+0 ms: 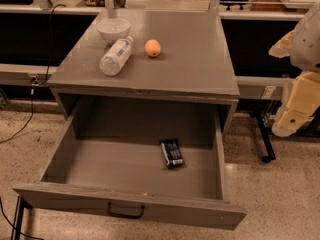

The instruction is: Pick rxbar blueberry from top drawer and place on counter

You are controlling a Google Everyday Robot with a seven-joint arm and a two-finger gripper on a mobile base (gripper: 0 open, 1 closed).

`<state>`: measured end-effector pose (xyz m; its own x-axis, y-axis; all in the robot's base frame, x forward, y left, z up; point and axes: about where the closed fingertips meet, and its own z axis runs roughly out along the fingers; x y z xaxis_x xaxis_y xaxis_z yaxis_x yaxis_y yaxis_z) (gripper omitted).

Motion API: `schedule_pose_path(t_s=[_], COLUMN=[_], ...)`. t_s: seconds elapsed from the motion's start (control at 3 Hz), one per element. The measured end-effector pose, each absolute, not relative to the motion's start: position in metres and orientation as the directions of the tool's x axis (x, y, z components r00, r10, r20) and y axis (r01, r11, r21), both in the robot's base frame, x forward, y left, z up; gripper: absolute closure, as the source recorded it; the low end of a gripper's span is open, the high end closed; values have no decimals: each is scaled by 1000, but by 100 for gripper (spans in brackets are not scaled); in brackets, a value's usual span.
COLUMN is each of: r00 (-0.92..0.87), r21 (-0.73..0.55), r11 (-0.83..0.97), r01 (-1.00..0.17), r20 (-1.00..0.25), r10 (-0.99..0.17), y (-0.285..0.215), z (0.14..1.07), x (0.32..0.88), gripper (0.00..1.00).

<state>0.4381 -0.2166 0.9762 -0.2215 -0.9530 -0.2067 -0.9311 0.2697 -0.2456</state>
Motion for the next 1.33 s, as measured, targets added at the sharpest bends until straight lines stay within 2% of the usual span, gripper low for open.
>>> schedule_pose_path(t_s=[1.33], r00=[-138], r21=[-328], r11=[221], r01=[-919], r20=[-257], r10=[-956], y=[-198], z=[961], x=[434], gripper=[0])
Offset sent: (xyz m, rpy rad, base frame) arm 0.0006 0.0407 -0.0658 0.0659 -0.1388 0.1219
